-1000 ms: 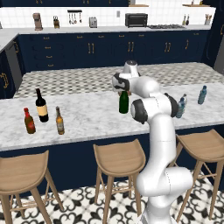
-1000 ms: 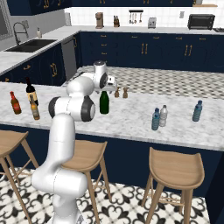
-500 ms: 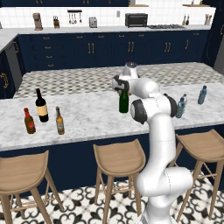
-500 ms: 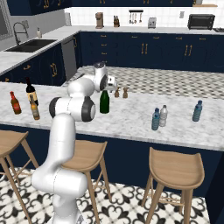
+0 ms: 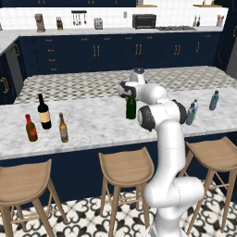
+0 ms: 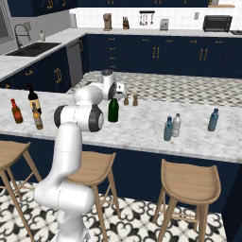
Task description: Move the plastic bottles in the middle to the plastics group, and the glass bottles in the middle to the glass group.
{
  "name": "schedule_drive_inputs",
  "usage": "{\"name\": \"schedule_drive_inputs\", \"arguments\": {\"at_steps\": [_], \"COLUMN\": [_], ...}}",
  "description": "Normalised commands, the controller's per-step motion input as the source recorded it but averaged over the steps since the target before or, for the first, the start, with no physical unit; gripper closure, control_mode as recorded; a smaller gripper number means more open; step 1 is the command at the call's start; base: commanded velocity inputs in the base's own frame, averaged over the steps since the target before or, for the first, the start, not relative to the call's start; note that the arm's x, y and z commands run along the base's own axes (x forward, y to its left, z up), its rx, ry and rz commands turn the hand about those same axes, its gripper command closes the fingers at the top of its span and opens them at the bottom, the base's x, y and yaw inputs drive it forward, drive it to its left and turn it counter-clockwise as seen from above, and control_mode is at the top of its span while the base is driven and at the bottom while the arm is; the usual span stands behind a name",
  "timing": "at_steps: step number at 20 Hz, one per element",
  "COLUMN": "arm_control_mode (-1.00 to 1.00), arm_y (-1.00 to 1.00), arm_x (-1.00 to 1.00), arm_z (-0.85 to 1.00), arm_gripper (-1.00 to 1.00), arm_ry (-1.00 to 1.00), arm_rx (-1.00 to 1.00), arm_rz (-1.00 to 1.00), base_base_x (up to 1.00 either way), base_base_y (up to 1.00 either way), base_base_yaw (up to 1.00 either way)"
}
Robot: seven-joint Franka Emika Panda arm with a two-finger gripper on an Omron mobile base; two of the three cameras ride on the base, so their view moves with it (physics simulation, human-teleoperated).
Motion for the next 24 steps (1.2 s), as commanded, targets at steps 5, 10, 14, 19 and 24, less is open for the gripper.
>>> {"name": "schedule_drive_inputs", "arguments": {"at_steps": [5,10,14,19,24], "arm_control_mode": [-1.00,-1.00,-1.00,-1.00,-1.00], "arm_y": [0.00,0.04,0.27,0.51,0.63], "arm_x": [-0.10,-0.45,-0.65,-0.69,-0.56], "arm_z": [0.08,0.36,0.36,0.22,0.19], "arm_gripper": [1.00,1.00,1.00,1.00,1.00], "arm_ry": [0.00,0.00,0.00,0.00,0.00], "arm_rx": [0.02,0.13,0.13,0.03,0.01], "arm_rz": [0.00,0.04,0.17,0.37,0.38], "base_base_x": [0.00,0.00,0.00,0.00,0.00], "base_base_y": [0.00,0.00,0.00,0.00,0.00], "base_base_yaw": [0.00,0.00,0.00,0.00,0.00]}}
